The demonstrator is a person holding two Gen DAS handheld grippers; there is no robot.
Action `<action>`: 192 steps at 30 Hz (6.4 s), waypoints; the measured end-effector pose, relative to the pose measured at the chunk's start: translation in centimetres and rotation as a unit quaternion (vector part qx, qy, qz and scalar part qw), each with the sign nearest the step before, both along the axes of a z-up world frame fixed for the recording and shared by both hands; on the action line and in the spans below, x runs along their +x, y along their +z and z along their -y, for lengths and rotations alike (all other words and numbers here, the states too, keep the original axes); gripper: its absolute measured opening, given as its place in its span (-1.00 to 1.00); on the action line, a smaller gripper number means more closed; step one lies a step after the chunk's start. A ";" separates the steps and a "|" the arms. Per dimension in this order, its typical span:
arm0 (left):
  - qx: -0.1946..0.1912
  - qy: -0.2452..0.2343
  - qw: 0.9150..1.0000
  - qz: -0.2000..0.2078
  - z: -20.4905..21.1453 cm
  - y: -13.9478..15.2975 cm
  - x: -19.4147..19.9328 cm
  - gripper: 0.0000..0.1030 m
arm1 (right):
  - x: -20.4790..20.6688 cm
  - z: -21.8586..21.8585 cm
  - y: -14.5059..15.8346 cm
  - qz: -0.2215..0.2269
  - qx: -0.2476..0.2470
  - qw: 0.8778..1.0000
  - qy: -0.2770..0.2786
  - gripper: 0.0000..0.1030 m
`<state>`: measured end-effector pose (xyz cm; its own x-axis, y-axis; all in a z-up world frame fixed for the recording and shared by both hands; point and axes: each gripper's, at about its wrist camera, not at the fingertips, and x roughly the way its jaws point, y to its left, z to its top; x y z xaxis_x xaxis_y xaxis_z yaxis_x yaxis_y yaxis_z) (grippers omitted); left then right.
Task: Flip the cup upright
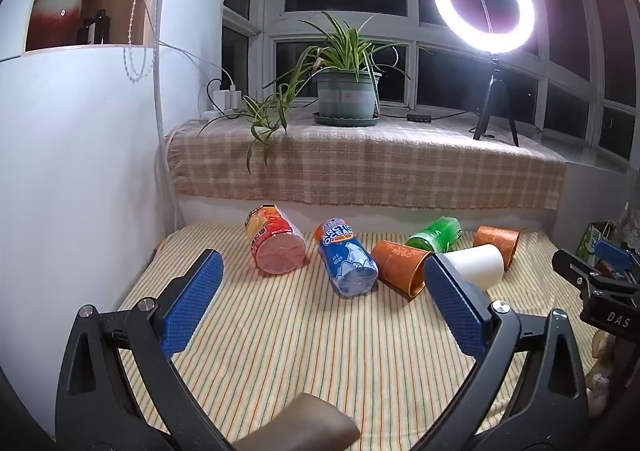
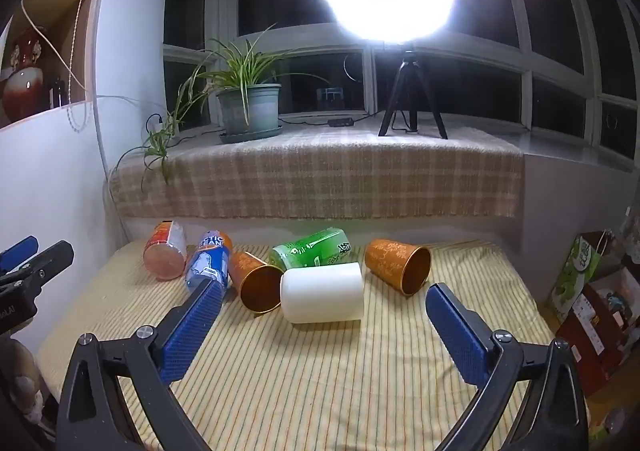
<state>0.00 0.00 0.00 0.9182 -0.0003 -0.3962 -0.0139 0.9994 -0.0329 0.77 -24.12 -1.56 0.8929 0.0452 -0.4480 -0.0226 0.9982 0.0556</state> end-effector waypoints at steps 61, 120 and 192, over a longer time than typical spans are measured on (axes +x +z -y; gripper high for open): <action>0.002 0.001 1.000 -0.005 -0.3 -0.3 0.1 0.98 | 0.4 -1.5 0.3 0.016 -0.051 0.998 -0.016 0.99; -0.001 0.061 0.996 -0.071 -6.8 -4.6 0.3 0.98 | 15.1 -9.6 -3.9 -0.151 -0.031 0.974 0.167 0.99; -0.005 0.107 0.992 -0.066 -10.3 -4.6 -2.8 0.98 | 22.3 -16.4 -6.8 -0.306 0.153 0.892 0.297 0.15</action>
<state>-2.84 10.33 -4.57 0.8372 0.1855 -0.5145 -0.2313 0.9725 -0.0257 23.06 -7.76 -8.32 0.2639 0.6322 -0.7285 -0.4152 0.7562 0.5058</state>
